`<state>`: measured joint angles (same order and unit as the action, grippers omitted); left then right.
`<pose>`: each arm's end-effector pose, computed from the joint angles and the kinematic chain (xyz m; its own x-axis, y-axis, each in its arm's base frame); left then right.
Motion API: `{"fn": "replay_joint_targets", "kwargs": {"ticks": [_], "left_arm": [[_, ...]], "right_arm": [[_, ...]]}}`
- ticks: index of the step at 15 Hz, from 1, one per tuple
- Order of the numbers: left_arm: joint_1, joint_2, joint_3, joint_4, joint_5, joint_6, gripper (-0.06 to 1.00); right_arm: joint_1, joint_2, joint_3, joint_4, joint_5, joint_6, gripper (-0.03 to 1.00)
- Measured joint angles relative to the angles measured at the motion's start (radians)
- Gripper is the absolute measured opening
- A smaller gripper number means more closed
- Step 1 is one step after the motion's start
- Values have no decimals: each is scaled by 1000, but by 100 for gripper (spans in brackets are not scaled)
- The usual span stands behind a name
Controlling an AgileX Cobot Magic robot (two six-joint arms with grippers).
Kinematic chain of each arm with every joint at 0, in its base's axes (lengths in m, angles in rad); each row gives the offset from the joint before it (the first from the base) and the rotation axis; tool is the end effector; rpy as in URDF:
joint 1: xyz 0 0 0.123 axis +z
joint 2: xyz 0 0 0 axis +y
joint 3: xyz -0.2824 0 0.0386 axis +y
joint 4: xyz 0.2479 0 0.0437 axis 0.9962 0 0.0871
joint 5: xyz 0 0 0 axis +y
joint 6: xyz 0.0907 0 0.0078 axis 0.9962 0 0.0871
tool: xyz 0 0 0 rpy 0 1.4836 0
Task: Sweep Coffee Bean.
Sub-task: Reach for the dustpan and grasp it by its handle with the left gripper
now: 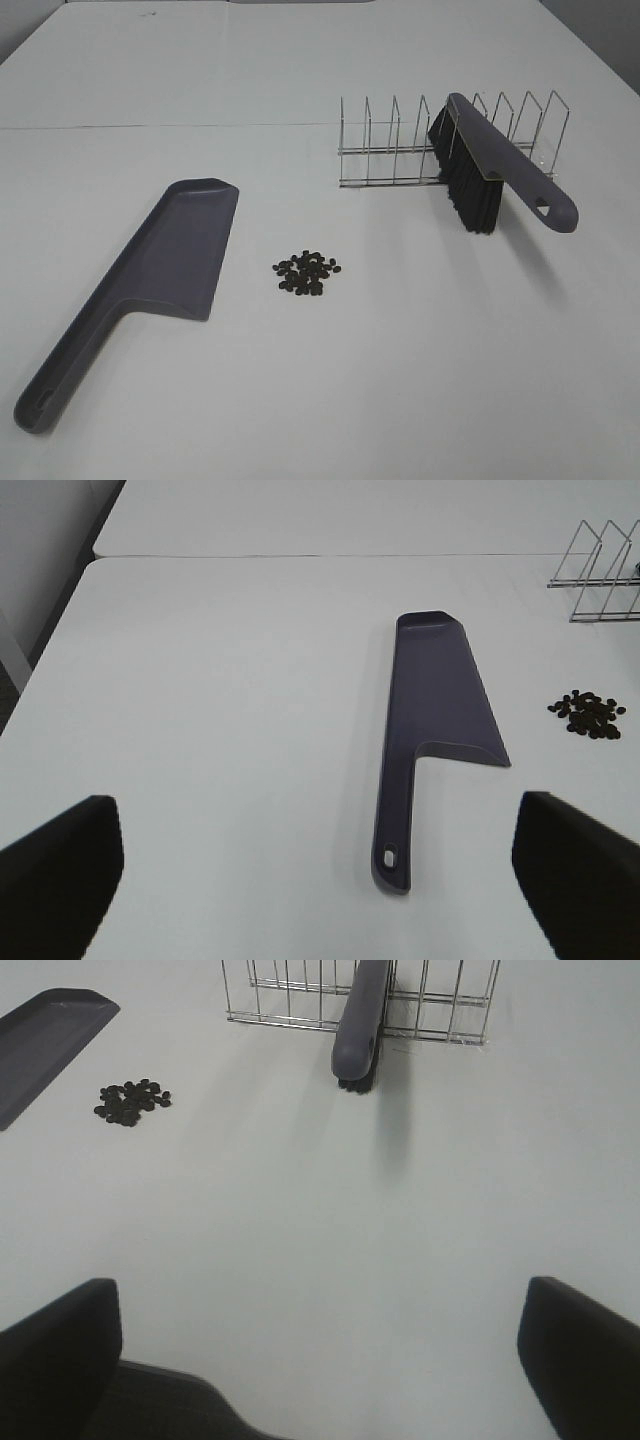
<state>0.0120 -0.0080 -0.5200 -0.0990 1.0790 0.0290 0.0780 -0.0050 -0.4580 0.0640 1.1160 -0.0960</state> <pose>-0.0093 -0.0081 0.2815 -0.4466 -0.0232 -0.8944 0.0581 0.9968 -0.0548 -0.0040 0.0049 0.2612 -0.5240 -0.1089 -0.8447 -0.1621 0.9864 -0.0266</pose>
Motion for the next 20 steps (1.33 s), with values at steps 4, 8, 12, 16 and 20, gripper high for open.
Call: {"fn": "replay_joint_targets", "kwargs": {"ticks": [4,8,12,16,20], "left_arm": [[0,0,0,0,0,0,98],[0,47,0,1,0,0,98],[0,265,-26,4,0,-17,98],[0,770,-220,10,83,-11,94],[0,1142,-431,0,116,12,94]], "right_arm": [[0,0,0,0,0,0,98],[0,0,0,0,0,0,98],[0,0,0,0,0,0,98],[0,0,0,0,0,0,98],[0,0,0,0,0,0,98]]}}
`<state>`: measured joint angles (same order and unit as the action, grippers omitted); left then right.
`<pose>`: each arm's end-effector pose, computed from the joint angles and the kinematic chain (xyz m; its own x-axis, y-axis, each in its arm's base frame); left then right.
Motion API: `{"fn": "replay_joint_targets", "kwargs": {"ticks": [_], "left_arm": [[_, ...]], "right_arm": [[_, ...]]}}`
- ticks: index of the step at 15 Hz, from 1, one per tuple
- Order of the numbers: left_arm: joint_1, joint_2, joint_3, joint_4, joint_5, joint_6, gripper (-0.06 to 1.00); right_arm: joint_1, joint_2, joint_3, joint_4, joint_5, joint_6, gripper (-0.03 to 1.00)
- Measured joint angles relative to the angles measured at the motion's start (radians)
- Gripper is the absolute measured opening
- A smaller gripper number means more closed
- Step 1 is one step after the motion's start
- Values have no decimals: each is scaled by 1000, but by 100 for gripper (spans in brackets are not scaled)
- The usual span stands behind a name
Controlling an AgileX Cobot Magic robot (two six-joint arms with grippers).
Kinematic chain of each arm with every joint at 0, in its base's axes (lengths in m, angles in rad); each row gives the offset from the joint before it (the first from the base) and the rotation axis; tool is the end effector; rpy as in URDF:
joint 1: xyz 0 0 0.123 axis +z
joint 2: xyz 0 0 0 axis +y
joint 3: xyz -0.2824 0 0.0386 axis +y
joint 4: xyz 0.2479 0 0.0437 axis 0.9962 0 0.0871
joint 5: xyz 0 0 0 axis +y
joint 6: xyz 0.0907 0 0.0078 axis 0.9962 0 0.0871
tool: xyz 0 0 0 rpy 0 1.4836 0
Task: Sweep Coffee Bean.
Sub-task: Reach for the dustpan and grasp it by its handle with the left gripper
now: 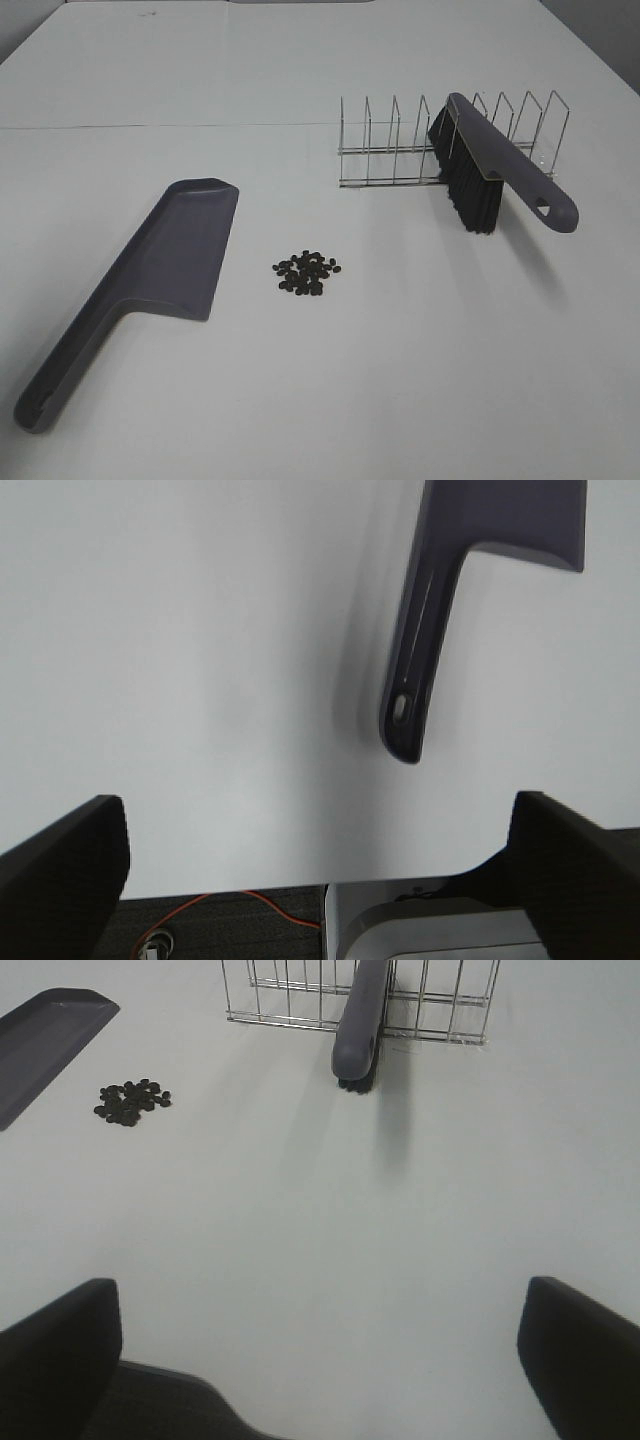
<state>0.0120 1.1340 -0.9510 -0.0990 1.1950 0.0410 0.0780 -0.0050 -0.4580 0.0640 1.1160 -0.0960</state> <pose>0.1924 -0.0061 0.3060 -0.9605 -0.0070 -0.2784 0.0180 0.9960 -0.0870 -0.0040 0.0049 0.2612 -0.5240 -0.1089 -0.8447 -0.1621 0.9864 -0.0266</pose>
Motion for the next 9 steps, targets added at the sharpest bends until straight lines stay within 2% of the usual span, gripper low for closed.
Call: {"fn": "replay_joint_targets", "kwargs": {"ticks": [4,5,7,9], "left_arm": [[-9,177,-54,-35,-37,3,93],[-37,229,-54,-28,-58,3,93],[-151,323,-54,-1,-125,-21,95],[-247,473,-54,8,-244,-55,99]], "right_arm": [[0,0,0,0,0,0,98],[0,0,0,0,0,0,98],[0,0,0,0,0,0,98],[0,0,0,0,0,0,98]]}}
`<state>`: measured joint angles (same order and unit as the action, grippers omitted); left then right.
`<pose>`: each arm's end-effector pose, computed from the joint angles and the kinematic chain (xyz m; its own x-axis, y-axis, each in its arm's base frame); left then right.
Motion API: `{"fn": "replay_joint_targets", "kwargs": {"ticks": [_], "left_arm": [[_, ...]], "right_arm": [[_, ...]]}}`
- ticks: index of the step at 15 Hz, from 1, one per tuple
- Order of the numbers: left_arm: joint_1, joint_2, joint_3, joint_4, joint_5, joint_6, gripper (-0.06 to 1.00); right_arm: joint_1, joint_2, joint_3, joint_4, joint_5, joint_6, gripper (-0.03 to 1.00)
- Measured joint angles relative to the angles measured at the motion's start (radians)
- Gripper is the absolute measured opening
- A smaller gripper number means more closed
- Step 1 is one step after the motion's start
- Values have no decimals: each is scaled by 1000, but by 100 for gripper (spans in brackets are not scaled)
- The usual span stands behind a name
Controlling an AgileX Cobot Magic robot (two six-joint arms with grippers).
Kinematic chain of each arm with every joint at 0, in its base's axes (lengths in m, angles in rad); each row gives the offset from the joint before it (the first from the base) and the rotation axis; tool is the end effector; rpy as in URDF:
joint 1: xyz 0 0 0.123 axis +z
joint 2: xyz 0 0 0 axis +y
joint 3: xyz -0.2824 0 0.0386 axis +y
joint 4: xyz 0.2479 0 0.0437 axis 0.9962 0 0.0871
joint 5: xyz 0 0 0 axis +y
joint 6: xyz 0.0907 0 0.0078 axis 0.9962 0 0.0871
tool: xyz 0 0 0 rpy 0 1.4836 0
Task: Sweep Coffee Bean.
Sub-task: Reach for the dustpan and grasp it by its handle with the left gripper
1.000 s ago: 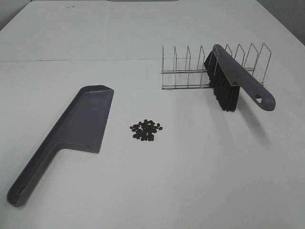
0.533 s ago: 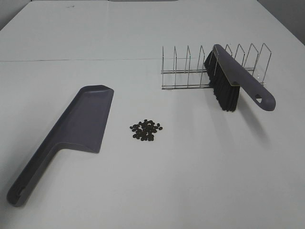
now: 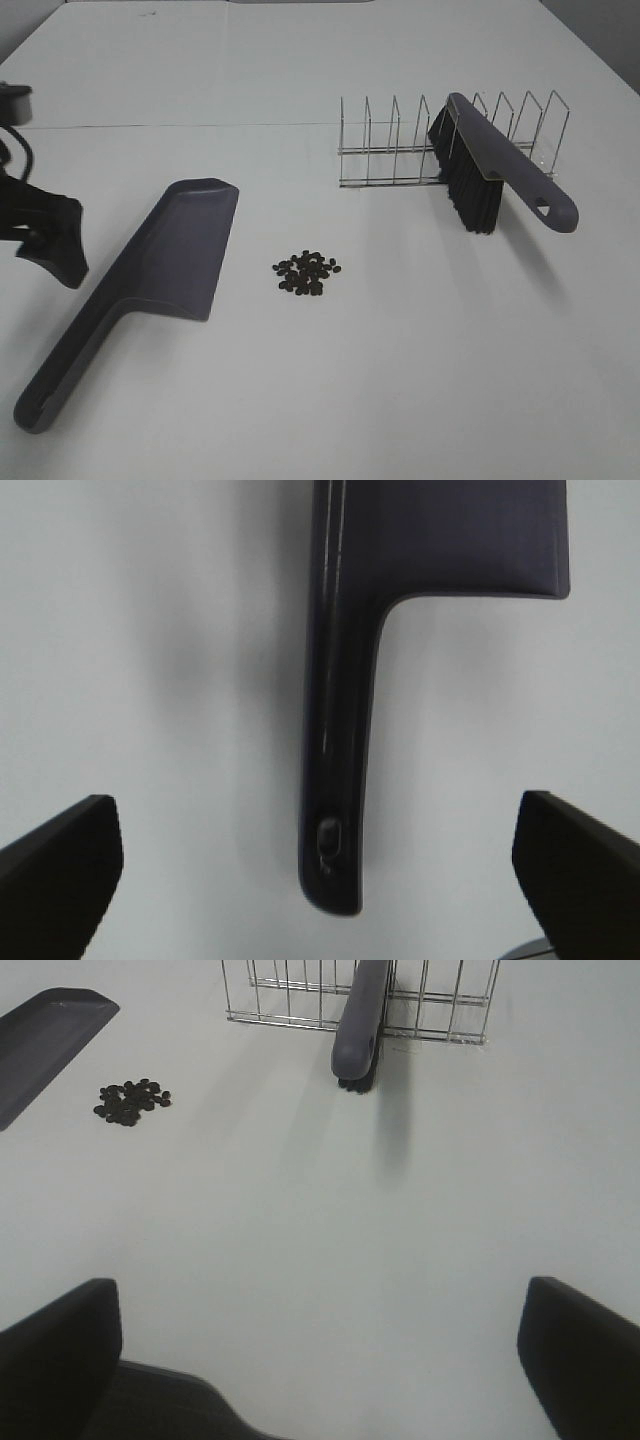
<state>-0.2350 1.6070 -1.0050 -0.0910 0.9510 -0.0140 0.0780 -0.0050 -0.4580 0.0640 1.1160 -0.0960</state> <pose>0.2780 -0.0735 0.2092 -0.9808 0.1662 -0.1016 0.1747 0.9813 -0.0805 -0.0040 0.0049 0.2612 -0.5240 -0.1089 -0.8447 -0.1621 0.9864 -0.0266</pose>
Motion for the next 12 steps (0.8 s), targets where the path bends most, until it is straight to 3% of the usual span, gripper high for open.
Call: {"fn": "replay_joint_targets", "kwargs": {"ticks": [3,12], "left_arm": [[-53,148,-1,15,-86,-1,99],[-56,368,-2,18,-261,-1,96]], "right_arm": [[0,0,0,0,0,0,98],[0,0,0,0,0,0,98]]}}
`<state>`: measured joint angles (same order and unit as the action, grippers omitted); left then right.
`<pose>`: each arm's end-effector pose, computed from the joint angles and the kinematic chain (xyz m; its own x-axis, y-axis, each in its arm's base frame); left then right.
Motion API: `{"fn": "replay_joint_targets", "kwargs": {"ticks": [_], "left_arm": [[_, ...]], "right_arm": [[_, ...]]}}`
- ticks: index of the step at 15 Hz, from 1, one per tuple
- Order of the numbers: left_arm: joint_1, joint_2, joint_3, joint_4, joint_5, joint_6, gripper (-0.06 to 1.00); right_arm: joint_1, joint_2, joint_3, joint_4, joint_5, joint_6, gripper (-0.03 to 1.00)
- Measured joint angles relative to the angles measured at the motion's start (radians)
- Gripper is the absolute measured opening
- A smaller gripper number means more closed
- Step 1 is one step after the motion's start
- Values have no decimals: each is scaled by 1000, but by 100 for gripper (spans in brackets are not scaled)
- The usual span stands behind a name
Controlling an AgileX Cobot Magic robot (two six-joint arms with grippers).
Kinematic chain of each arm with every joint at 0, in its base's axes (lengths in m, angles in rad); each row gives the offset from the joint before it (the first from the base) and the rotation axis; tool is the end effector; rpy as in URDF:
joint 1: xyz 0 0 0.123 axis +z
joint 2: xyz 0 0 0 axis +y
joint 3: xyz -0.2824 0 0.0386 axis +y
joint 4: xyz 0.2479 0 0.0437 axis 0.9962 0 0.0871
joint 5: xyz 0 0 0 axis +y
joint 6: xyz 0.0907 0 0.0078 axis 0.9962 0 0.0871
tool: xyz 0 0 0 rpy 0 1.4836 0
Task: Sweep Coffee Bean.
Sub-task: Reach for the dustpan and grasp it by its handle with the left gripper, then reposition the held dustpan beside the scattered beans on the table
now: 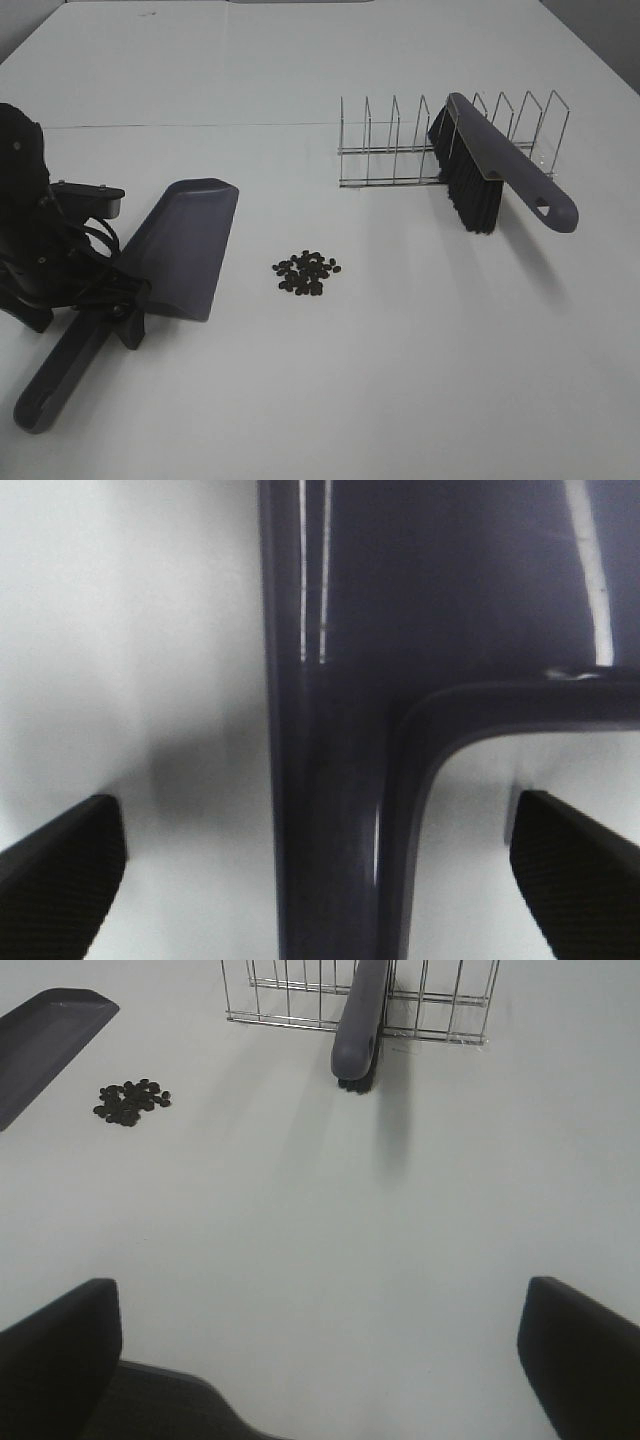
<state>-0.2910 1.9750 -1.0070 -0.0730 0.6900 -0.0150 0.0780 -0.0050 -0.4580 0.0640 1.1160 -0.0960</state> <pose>0.3083 -0.0968 0.0971 -0.9760 0.2180 0.0020 0.2176 0.9749 -0.0464 -0.0040 0.0049 0.2612 -0.5240 -0.1089 -0.8447 -0.1621 0.9864 -0.0266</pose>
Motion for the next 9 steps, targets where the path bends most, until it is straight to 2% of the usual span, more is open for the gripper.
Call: {"fn": "replay_joint_targets", "kwargs": {"ticks": [4,6,8,9], "left_arm": [[0,11,-9,0,-47,0,80],[0,24,-26,-3,-51,0,61],[0,31,-33,-7,-50,26,34],[0,33,-37,-12,-47,55,35]], "right_arm": [[0,0,0,0,0,0,98],[0,0,0,0,0,0,98],[0,0,0,0,0,0,98],[0,0,0,0,0,0,98]]}}
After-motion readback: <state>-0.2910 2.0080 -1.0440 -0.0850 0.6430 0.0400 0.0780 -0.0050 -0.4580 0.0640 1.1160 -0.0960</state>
